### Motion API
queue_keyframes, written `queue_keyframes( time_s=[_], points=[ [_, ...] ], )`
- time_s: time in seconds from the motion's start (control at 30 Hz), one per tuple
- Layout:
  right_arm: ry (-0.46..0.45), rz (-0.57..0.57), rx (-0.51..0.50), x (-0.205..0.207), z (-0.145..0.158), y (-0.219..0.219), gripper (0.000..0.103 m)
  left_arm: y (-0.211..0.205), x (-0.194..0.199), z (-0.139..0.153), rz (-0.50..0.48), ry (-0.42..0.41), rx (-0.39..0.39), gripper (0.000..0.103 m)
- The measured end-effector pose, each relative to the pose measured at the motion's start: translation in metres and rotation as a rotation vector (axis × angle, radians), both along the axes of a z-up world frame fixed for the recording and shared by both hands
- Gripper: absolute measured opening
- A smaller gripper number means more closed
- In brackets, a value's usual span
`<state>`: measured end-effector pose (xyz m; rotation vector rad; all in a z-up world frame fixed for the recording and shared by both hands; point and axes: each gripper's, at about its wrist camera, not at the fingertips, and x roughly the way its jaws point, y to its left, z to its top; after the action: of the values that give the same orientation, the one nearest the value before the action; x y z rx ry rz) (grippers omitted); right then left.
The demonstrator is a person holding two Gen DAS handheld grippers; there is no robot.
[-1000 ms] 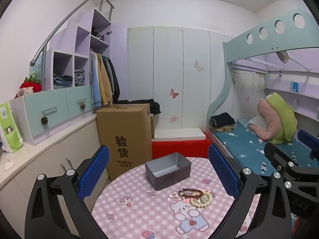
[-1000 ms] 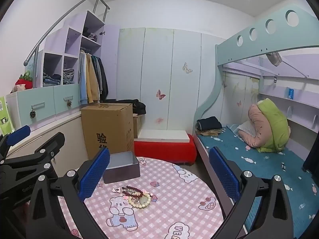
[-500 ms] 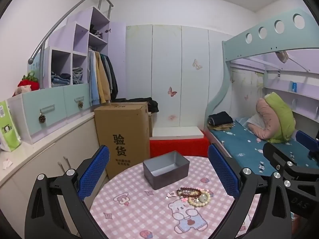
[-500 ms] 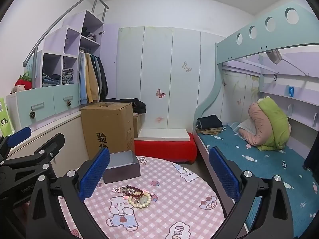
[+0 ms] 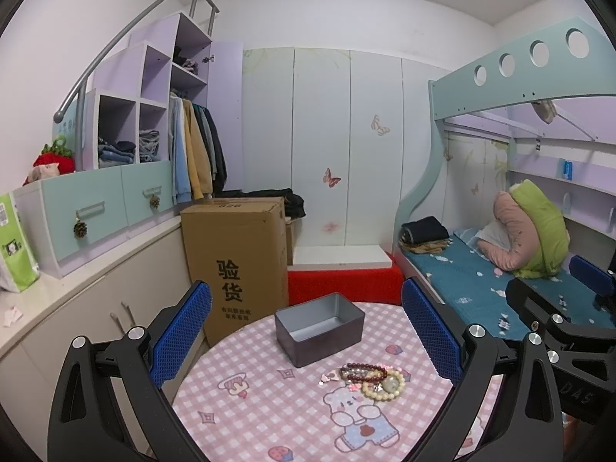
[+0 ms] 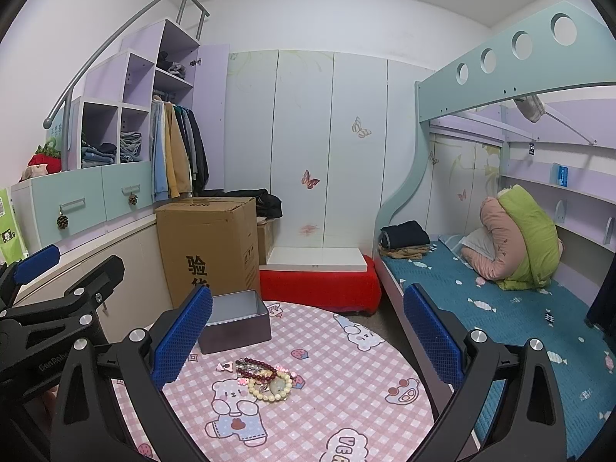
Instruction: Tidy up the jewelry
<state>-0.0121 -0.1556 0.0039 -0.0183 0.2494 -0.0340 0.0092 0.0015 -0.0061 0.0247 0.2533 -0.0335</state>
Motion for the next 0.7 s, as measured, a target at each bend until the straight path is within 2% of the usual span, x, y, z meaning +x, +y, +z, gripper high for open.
queue_keyframes(
  time_s=[0.57,0.7],
  points=[
    [0.003,0.001,0.004,0.002,-0.007,-0.004,0.097,-0.003,-0.002,0.004,0.001,-0.015,0.003,0.096],
    [0.005,0.0,0.006,0.009,-0.017,-0.002,0.097,-0.004,-0.003,0.004,0.0,-0.012,0.002,0.096]
  ],
)
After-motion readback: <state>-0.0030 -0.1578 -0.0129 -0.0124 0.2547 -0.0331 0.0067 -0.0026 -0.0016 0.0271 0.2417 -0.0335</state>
